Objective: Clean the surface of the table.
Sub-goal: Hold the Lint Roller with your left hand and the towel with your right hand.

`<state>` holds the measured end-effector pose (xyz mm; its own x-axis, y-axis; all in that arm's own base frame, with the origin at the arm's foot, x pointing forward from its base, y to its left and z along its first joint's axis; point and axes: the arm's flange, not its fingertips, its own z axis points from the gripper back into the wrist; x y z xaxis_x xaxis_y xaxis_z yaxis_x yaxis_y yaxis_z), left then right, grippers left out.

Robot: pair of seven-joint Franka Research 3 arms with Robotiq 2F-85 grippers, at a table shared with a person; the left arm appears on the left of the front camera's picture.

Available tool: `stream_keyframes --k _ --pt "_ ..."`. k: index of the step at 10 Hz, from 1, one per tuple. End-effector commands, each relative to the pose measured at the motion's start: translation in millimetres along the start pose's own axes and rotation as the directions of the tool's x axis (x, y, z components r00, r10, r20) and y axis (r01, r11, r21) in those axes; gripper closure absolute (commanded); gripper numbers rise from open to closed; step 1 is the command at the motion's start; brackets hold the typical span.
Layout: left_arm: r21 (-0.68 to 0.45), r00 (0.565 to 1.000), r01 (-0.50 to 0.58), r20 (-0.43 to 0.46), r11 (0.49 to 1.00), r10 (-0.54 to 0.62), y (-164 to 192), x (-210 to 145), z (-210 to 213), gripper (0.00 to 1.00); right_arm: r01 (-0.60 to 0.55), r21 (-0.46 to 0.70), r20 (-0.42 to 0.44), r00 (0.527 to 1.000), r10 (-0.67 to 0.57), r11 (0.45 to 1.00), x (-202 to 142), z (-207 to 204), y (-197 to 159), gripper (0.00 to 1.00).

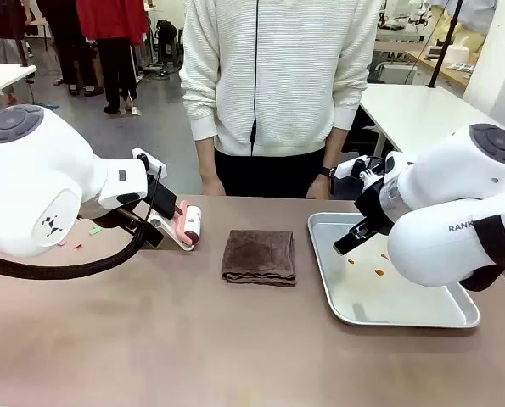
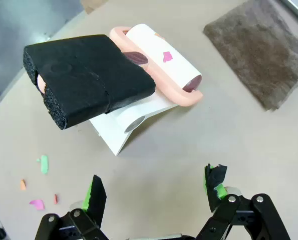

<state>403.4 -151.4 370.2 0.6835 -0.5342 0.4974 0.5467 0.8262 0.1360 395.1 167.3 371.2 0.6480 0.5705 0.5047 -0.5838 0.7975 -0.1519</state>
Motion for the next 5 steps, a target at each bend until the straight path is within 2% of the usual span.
stream_keyframes --k 1,5 --pt "0.0 1.0 0.0 0.0 1.0 0.0 0.0 0.0 0.1 0.0 0.0 0.0 0.0 1.0 0.0 1.0 0.0 0.0 0.0 0.0" --pt "0.0 1.0 0.0 0.0 1.0 0.0 0.0 0.0 0.1 0.0 0.0 0.0 0.0 1.0 0.0 1.0 0.0 0.0 0.0 0.0"
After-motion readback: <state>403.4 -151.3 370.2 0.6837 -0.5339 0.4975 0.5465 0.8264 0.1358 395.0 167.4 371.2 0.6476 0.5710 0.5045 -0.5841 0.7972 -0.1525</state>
